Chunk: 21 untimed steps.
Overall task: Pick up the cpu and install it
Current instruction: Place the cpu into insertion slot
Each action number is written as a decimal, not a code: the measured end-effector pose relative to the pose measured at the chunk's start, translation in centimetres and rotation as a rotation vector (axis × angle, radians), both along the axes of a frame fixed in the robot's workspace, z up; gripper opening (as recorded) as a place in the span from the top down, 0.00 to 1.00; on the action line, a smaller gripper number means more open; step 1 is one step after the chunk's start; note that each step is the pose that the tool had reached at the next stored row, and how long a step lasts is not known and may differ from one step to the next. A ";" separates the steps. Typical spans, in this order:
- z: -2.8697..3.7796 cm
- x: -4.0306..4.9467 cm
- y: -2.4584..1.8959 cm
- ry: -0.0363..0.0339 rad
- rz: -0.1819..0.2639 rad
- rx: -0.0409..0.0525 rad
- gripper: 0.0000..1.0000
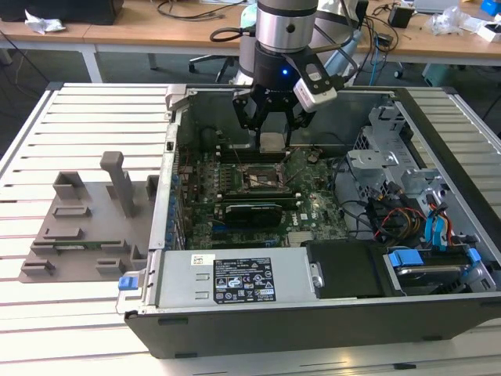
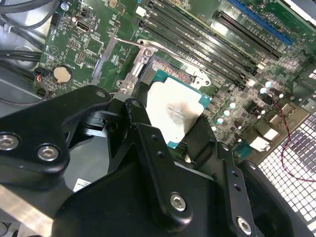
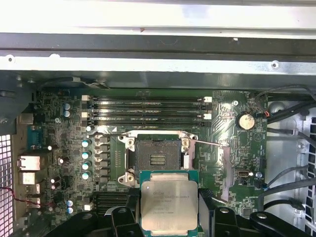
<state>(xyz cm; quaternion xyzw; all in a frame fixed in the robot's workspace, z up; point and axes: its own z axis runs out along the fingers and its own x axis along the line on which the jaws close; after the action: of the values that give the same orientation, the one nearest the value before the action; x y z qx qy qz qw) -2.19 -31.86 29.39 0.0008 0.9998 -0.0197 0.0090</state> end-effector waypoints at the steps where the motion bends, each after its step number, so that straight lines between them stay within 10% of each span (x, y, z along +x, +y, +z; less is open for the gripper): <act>1: 0.00 0.00 0.00 0.0000 -0.002 0.0000 0.45; 21: -0.07 0.00 0.00 -0.0001 -0.117 -0.0032 0.45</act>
<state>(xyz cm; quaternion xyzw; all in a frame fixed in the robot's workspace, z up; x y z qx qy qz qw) -2.19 -31.86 29.32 0.0590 0.9980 -0.0218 0.0079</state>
